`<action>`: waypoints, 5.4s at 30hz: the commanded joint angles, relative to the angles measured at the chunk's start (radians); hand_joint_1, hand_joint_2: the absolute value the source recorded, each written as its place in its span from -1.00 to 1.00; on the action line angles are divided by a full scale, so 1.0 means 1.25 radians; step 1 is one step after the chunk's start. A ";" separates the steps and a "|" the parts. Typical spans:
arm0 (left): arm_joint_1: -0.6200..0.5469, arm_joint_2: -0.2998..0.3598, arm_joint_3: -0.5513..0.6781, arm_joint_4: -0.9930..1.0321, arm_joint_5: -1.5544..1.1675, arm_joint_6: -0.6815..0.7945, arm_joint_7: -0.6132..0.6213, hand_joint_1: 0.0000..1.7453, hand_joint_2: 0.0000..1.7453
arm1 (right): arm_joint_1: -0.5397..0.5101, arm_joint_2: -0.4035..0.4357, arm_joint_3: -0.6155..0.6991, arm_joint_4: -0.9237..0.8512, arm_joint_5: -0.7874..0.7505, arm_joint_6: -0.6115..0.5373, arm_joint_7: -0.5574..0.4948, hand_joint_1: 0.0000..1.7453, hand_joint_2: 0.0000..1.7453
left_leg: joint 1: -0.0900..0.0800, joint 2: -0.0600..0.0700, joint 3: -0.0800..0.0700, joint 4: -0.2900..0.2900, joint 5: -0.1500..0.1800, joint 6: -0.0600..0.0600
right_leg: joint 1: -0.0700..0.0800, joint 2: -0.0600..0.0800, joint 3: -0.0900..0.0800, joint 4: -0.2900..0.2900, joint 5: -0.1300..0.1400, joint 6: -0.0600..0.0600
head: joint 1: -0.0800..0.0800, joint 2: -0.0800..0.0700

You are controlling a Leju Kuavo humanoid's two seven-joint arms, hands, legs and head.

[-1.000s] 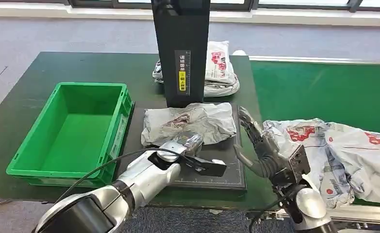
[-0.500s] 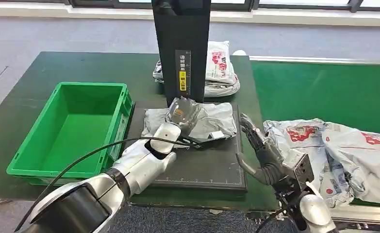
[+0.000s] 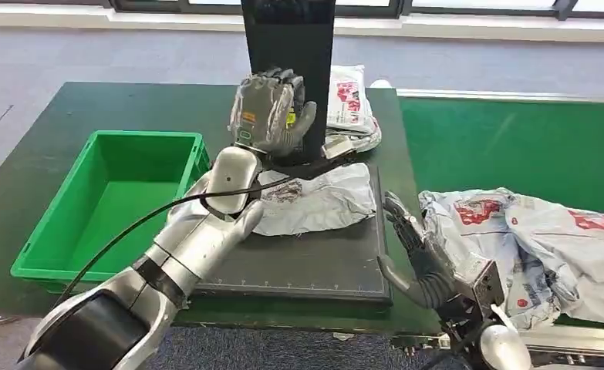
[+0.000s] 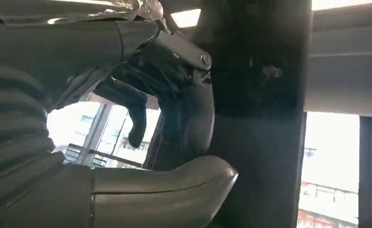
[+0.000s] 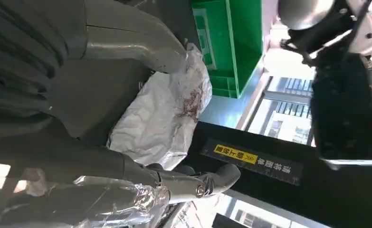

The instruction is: Moved the parcel from conveyor to table for the left to box.

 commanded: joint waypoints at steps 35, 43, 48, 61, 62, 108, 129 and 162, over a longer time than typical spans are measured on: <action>-0.077 -0.074 -0.030 0.415 0.021 -0.443 -0.166 -1.00 -1.00 | -0.046 -0.021 -0.015 0.075 -0.008 0.046 0.001 -1.00 1.00 | 0.000 0.000 0.001 0.000 0.000 0.000 | 0.001 0.000 0.001 -0.001 0.001 0.000 | 0.000 0.000; -0.046 -0.073 -0.044 0.475 0.039 -0.565 -0.225 -1.00 1.00 | -0.088 -0.011 0.008 0.105 -0.001 0.050 -0.004 -1.00 1.00 | 0.000 0.002 0.002 -0.001 0.000 0.000 | 0.000 0.002 0.002 -0.002 0.001 0.000 | 0.000 0.000; -0.040 -0.060 -0.063 0.486 0.024 -0.587 -0.188 -1.00 1.00 | -0.058 0.005 0.003 0.067 0.002 0.046 0.002 -1.00 1.00 | 0.000 0.003 0.004 -0.003 0.000 0.000 | 0.000 0.003 0.003 -0.003 0.001 0.000 | 0.000 0.000; 0.004 -0.023 -0.064 0.497 0.012 -0.590 -0.147 1.00 1.00 | -0.101 0.002 0.019 0.091 0.003 0.050 0.003 -1.00 1.00 | 0.000 0.004 0.003 -0.002 0.000 0.000 | 0.000 0.004 0.003 -0.002 0.002 0.000 | 0.000 0.000; 0.007 -0.018 -0.068 0.495 0.009 -0.582 -0.146 1.00 1.00 | -0.100 0.003 0.020 0.088 0.002 0.050 0.003 -1.00 1.00 | 0.000 0.005 0.004 -0.003 0.000 0.000 | 0.000 0.005 0.003 -0.003 0.002 0.000 | 0.000 0.000; 0.204 0.328 0.468 -0.228 -0.076 -0.011 0.163 1.00 1.00 | 0.129 -0.011 -0.179 -0.019 0.071 -0.002 0.062 -1.00 1.00 | 0.001 0.006 0.004 -0.003 0.000 -0.001 | 0.001 0.005 0.001 -0.002 0.000 -0.002 | 0.000 0.000; 0.229 0.276 0.331 -0.180 -0.036 -0.085 0.039 -1.00 -1.00 | 0.156 -0.008 -0.216 -0.035 0.068 0.035 0.079 -1.00 1.00 | 0.000 0.004 0.003 -0.001 -0.002 0.000 | 0.000 0.004 0.002 -0.002 -0.001 -0.001 | 0.000 0.000; 0.407 0.131 0.213 -0.437 0.224 0.148 -0.123 -1.00 1.00 | 0.061 0.034 -0.477 0.258 1.086 -0.589 0.353 -1.00 1.00 | 0.001 0.004 0.005 -0.002 -0.003 0.001 | 0.001 0.003 0.005 -0.005 -0.001 0.001 | 0.000 0.000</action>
